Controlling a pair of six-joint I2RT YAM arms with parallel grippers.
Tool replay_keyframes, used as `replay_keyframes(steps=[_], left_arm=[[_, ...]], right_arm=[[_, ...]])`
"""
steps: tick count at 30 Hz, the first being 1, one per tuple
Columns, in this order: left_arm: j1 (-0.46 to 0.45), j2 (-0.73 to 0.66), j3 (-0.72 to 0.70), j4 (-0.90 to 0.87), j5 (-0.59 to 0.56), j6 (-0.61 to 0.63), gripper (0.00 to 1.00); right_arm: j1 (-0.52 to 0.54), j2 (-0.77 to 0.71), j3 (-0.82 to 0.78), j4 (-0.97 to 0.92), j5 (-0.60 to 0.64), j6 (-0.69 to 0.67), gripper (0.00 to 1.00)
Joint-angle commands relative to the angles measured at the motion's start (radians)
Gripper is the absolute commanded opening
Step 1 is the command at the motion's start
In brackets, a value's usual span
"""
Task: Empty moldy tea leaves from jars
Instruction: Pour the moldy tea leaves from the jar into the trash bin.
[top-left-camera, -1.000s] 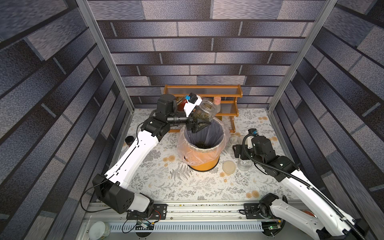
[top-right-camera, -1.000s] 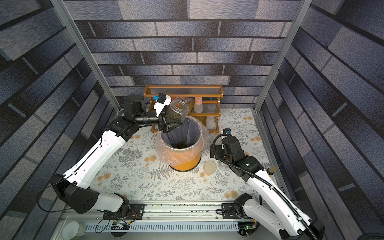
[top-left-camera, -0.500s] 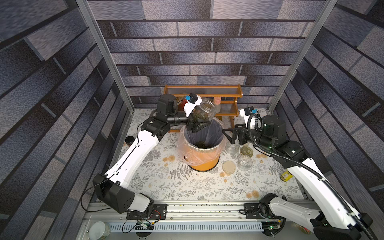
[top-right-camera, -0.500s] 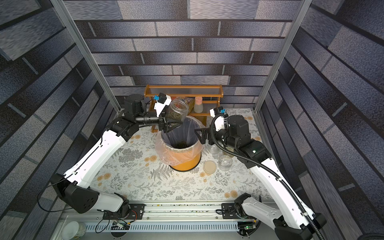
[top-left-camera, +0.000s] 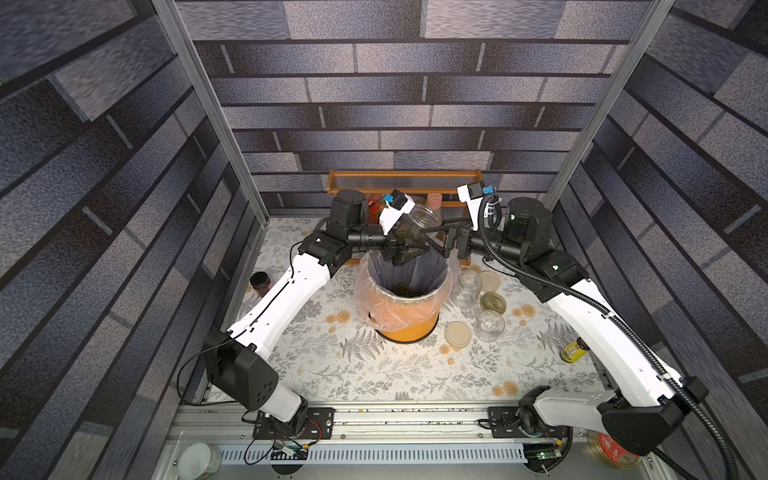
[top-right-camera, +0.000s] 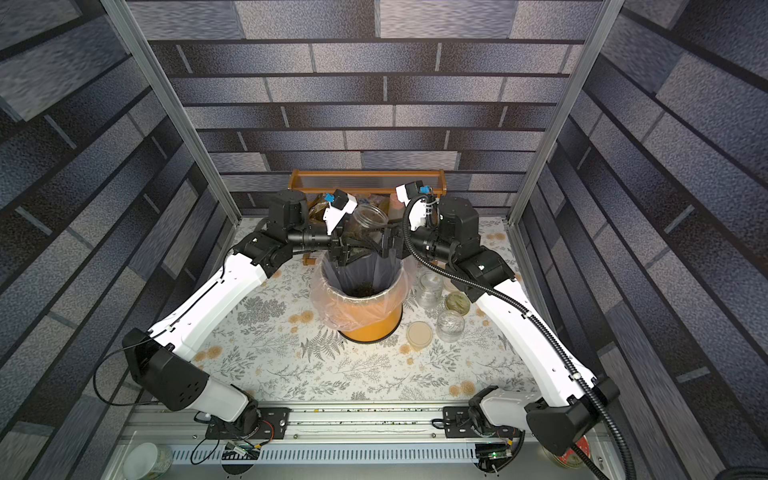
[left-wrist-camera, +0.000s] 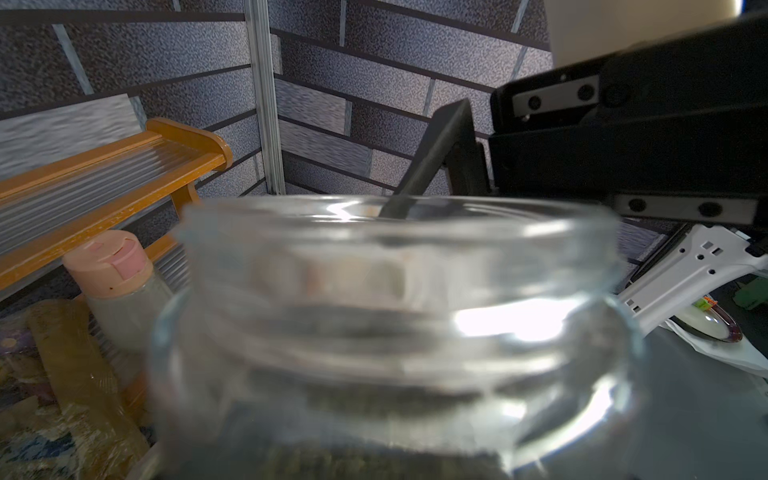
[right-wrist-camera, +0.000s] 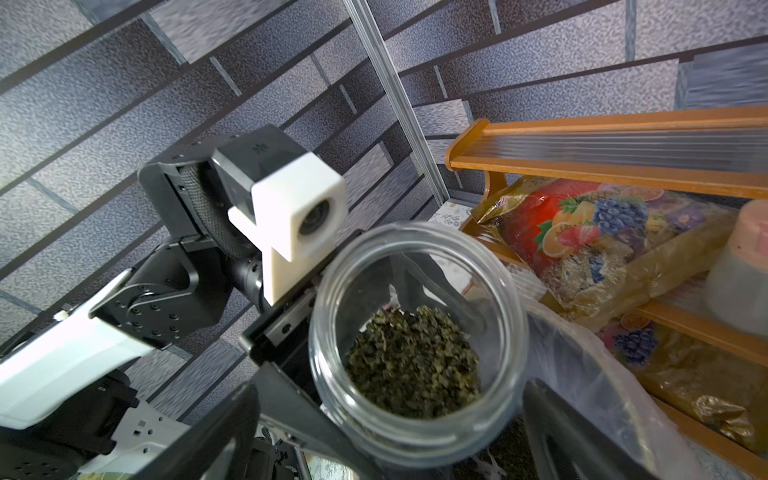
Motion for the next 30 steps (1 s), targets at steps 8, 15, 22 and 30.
replay_keyframes(steps=[8, 15, 22, 30], left_arm=[[-0.018, -0.018, 0.082, 0.084, 0.031, 0.011, 0.36], [-0.024, 0.002, 0.107, 0.084, 0.031, 0.013, 0.36], [-0.025, 0.02, 0.124, 0.085, 0.025, 0.013, 0.41], [-0.024, 0.016, 0.099, 0.15, -0.027, -0.007, 0.72]], right_arm=[[-0.002, 0.088, 0.089, 0.084, -0.069, 0.042, 1.0], [-0.002, 0.136, 0.116, 0.108, -0.08, 0.056, 0.99], [-0.002, 0.154, 0.131, 0.129, -0.082, 0.069, 0.8], [-0.002, 0.146, 0.131, 0.138, -0.066, 0.086, 0.69]])
